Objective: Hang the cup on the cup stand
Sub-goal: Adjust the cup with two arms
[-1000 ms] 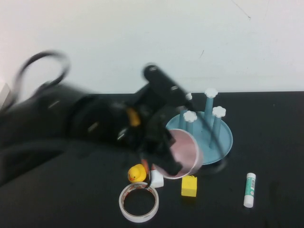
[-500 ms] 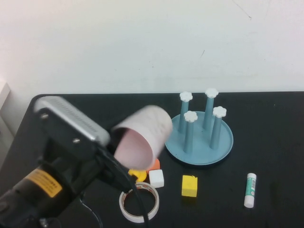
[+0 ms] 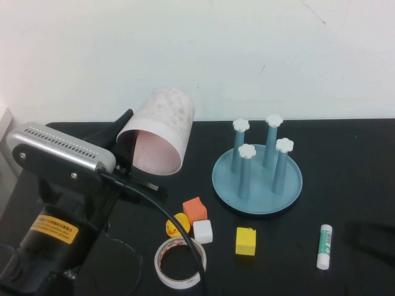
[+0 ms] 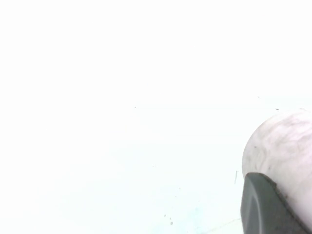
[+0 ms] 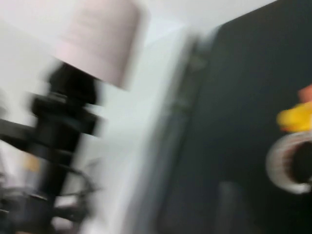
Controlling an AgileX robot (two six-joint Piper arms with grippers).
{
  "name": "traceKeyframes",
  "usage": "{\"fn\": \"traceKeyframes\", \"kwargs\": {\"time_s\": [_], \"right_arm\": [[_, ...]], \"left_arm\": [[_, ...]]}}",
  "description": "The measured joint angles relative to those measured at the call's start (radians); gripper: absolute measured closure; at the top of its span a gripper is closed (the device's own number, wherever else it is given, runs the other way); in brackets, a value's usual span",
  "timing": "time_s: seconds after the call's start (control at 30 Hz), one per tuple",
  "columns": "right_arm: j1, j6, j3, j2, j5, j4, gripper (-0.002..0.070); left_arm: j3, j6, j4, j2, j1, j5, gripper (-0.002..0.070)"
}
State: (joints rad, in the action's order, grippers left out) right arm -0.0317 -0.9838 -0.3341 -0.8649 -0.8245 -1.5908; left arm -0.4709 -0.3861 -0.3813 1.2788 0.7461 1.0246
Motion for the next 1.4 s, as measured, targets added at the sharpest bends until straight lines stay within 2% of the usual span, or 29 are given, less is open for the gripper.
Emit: {"fn": "traceKeyframes", "kwargs": {"time_s": [0.1,0.17,0.23,0.43,0.7,1.1,1.4], "right_arm": [[-0.004,0.017,-0.097,-0.221,-0.131,-0.069,0.0157],[-0.020,0.078,-0.173,-0.340,-0.201,-0.083,0.0063],[-0.052,0.148,-0.270,-0.480,-0.272,-0.088,0.0017],[-0.173,0.299,-0.575,-0.775,-0.315,-0.090,-0.0011],[-0.288,0.378,-0.837,-0.901,-0.211,-0.090,-0.0015],[-0.407,0.401,-0.949,-0.904,-0.096,-0.090,-0.0017],[-0.432,0.401,-0.968,-0.916,-0.039,-0.088,-0.0017]], "left_arm": [[0.000,0.004,0.034,0.011,0.000,0.021,0.0665],[0.000,0.004,0.058,0.011,0.000,0.025,0.0665],[0.000,0.006,0.078,0.011,0.000,0.027,0.0665],[0.000,0.006,0.094,0.011,0.000,0.029,0.0665],[0.000,0.006,0.097,0.011,0.000,0.031,0.0665],[0.000,0.006,0.098,0.022,0.000,0.037,0.0666],[0.000,0.006,0.090,0.054,0.000,0.083,0.0666]]}}
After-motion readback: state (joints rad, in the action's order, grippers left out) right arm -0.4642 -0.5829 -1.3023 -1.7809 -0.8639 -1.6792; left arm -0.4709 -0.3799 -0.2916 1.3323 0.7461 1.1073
